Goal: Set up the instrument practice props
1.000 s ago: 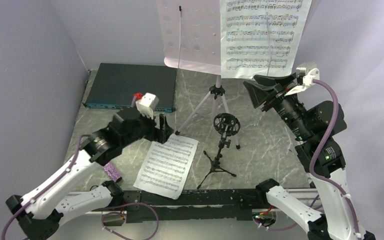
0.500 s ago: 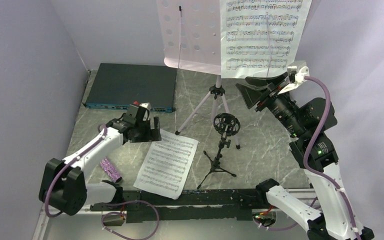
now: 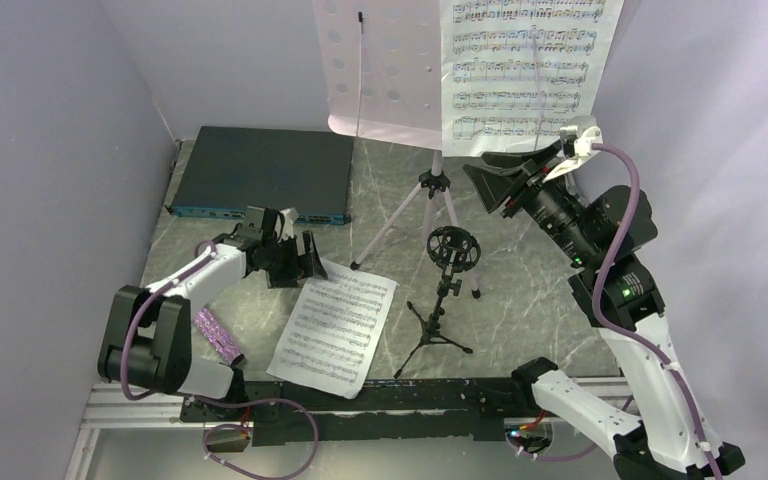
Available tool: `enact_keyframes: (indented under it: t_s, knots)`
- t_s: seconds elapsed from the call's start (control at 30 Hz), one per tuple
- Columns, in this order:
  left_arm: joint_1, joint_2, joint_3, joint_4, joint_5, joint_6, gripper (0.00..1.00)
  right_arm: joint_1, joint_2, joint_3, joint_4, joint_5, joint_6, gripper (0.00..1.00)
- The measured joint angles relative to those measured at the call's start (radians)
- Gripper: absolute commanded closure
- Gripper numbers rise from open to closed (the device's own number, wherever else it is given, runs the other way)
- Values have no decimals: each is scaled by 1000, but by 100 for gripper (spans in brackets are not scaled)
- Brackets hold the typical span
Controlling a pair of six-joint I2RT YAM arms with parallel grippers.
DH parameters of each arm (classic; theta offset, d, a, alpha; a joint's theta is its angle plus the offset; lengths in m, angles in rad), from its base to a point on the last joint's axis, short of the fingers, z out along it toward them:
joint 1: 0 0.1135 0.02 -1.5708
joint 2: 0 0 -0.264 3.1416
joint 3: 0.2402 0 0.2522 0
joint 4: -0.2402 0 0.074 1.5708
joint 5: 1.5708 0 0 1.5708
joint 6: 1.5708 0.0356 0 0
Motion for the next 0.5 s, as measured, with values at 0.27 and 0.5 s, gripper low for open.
enact_keyframes:
  t_s: [0.27,0.5]
  knots:
    - [1,85,0,8,17,4,17,0,14,-3,2,0,0,52]
    - [2,102,-22,63,87,3,24,0,14,-3,4,0,0,52]
